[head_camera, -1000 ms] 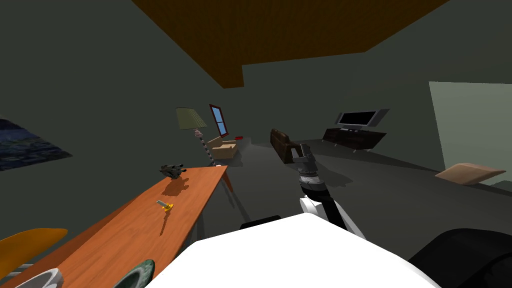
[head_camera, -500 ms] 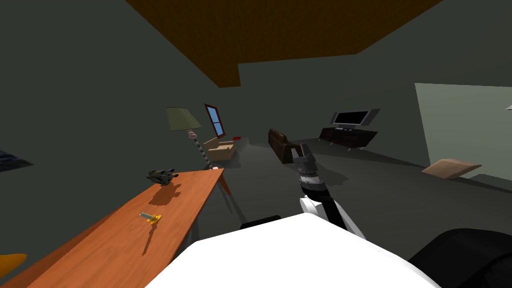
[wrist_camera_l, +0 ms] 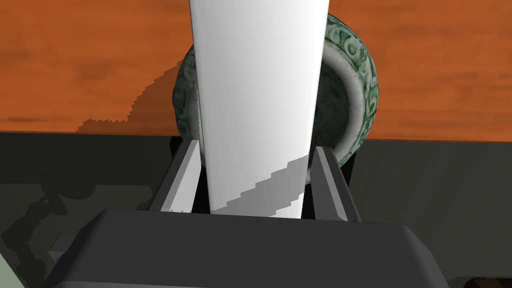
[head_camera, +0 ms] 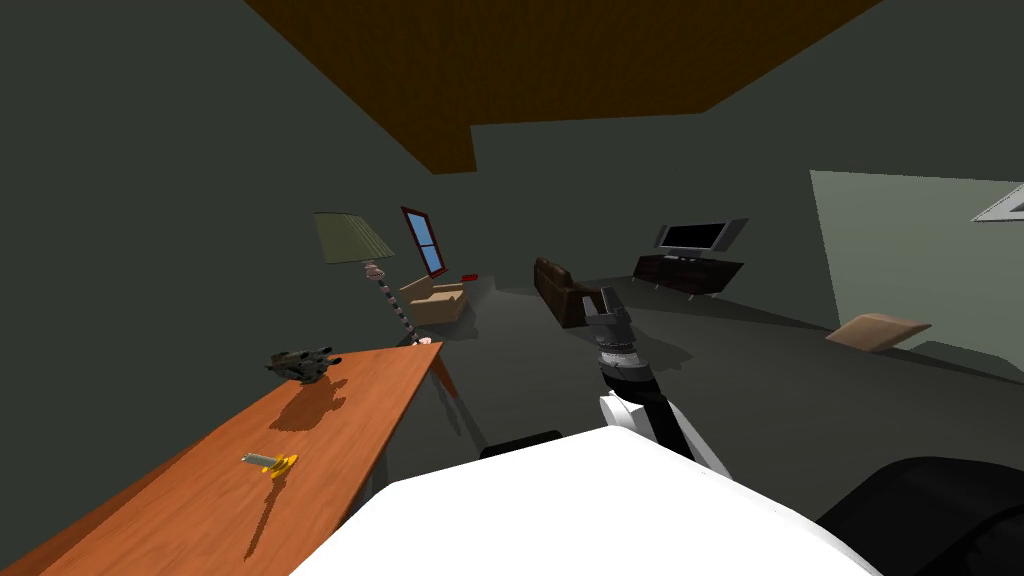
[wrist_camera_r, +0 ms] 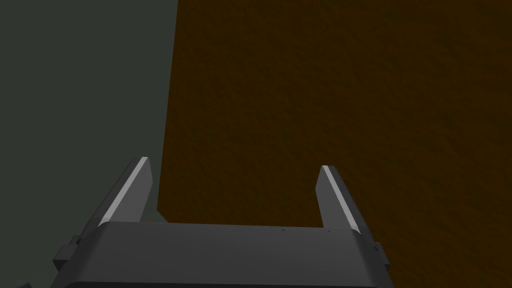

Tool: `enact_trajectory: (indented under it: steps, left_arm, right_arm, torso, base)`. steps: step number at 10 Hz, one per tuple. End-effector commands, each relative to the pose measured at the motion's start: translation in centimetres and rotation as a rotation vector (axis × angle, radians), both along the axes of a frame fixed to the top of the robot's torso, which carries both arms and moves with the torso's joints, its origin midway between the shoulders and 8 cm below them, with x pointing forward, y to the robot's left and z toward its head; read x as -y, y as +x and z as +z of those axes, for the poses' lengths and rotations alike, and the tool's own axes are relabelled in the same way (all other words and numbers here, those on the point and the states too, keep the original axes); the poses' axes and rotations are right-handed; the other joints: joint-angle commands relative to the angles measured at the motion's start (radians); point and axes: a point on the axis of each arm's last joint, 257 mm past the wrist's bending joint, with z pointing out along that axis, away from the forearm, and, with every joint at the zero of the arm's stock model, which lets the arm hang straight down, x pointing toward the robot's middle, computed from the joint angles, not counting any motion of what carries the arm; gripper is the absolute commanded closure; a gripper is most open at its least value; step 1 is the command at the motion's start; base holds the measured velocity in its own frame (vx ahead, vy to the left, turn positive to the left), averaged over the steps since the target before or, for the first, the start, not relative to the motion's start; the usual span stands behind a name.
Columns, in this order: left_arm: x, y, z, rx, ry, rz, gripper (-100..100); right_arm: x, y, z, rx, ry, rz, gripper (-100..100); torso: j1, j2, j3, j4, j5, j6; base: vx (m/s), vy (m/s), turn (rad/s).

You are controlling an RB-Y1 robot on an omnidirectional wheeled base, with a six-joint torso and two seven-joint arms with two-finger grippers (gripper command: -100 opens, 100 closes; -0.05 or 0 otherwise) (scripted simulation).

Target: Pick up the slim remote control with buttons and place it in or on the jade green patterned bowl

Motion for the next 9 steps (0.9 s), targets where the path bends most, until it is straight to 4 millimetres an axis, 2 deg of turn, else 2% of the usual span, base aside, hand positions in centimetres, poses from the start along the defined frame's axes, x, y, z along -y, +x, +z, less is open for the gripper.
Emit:
enact_trajectory:
  steps: [1,2,3,4,8,9]
  left_arm:
    - [1.3,-0.6,-0.6,-0.019,-0.043,0.002,100]
    - [2.3,-1.2,-1.1,-0.035,-0.078,0.004,100]
    - [1.8,-0.7,-0.9,-0.025,-0.055,0.004,100]
    - [2.0,-0.8,-1.1,-0.027,-0.063,0.005,-100]
    - [2.0,-0.7,-1.1,-0.027,-0.063,0.004,-100]
    - [2.0,-0.7,-1.1,-0.027,-0.063,0.004,0]
  right_arm:
    - [0.0,0.0,0.0,0.000,0.000,0.000,0]
    - [0.0,0.0,0.0,0.000,0.000,0.000,0]
    - [0.0,0.0,0.0,0.000,0.000,0.000,0]
    - [0.0,0.0,0.0,0.000,0.000,0.000,0]
    - [0.0,0.0,0.0,0.000,0.000,0.000,0]
    - [0.0,0.0,0.0,0.000,0.000,0.000,0]
  torso:
    - [0.000,0.000,0.000,0.000,0.000,0.000]
    - [0.000,0.000,0.000,0.000,0.000,0.000]
    - [0.000,0.000,0.000,0.000,0.000,0.001]
    - [0.000,0.002,0.001,0.000,-0.001,0.000]
    - [0.000,0.005,0.003,0.001,-0.001,0.000]
    - [0.000,0.005,0.003,0.001,-0.001,0.000]
  base:
    - [0.063,0.004,-0.033]
    - [0.075,0.006,-0.062]
    - [0.035,0.001,-0.017]
    - [0.007,-0.001,0.000]
    - [0.000,0.000,0.000]
    - [0.000,0.000,0.000]
